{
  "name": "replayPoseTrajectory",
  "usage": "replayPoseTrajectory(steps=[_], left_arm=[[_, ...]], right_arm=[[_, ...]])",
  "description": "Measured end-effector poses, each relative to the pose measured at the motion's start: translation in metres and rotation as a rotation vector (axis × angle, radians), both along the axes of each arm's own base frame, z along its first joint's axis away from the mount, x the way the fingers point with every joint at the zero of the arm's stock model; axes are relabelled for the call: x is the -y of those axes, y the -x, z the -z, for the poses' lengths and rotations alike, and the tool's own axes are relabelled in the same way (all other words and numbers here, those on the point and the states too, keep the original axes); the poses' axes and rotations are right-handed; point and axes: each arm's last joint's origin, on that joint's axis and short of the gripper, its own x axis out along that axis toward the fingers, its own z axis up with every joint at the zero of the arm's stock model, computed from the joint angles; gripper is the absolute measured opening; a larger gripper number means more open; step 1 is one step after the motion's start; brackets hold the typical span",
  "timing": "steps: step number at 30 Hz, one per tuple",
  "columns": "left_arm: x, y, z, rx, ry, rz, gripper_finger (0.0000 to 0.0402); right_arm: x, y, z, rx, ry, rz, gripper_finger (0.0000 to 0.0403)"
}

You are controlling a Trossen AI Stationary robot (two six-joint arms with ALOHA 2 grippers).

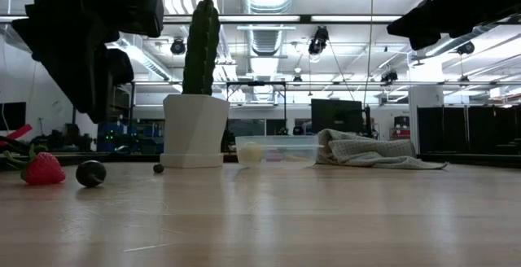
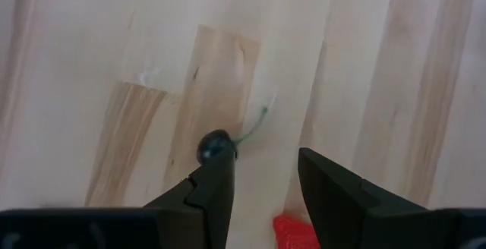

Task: Pick and placing Produce into tupperware
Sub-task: Put the top red strawberry into the transparent bin

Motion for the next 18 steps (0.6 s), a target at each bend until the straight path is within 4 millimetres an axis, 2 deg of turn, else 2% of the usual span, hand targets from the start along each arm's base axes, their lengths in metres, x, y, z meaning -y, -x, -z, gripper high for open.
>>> replayPoseTrajectory(steps=[18], left_arm=[[-0.0023,0.0038,0.0065,-0.051,-0.049,-0.115,0.0132]], right_arm=[[0.0,0.0003,0.0013,-0.006,-0.006,-0.002,0.0038]])
